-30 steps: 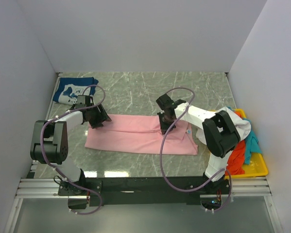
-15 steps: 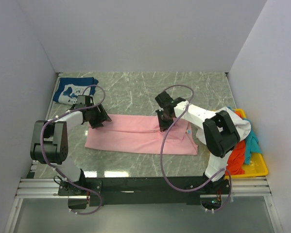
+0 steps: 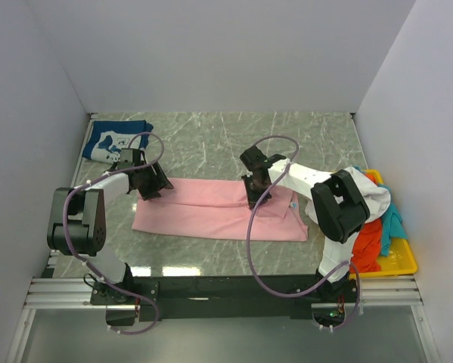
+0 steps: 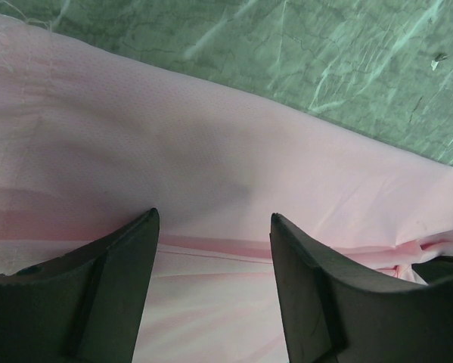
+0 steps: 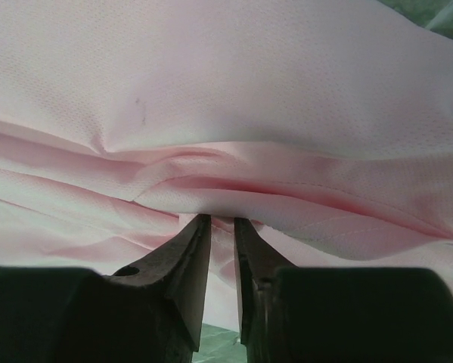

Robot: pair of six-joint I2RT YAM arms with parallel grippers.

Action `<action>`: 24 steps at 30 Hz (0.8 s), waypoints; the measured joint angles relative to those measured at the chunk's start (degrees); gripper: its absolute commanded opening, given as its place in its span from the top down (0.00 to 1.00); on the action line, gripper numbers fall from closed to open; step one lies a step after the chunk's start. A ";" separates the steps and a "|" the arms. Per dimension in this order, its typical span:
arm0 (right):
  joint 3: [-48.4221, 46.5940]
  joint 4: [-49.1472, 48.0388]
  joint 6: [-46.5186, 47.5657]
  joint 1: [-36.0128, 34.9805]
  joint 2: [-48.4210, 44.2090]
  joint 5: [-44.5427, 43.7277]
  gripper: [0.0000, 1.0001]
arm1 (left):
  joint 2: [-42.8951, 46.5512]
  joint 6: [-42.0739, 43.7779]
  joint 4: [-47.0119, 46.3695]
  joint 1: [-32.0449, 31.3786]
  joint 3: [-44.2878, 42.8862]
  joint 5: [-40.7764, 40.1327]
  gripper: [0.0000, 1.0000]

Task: Fold and stack the t-shirts
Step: Fold the tshirt

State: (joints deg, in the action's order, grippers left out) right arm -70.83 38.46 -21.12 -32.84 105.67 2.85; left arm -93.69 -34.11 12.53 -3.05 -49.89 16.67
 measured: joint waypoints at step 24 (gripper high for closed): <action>0.20 -0.02 -0.37 -0.90 1.62 -0.74 0.99 | 0.11 0.02 -0.07 0.00 0.09 0.00 0.33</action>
State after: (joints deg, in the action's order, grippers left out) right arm -70.63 38.44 -21.50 -33.74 107.28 2.11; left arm -93.58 -34.09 12.47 -3.05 -49.80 16.67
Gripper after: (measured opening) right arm 0.074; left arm 0.665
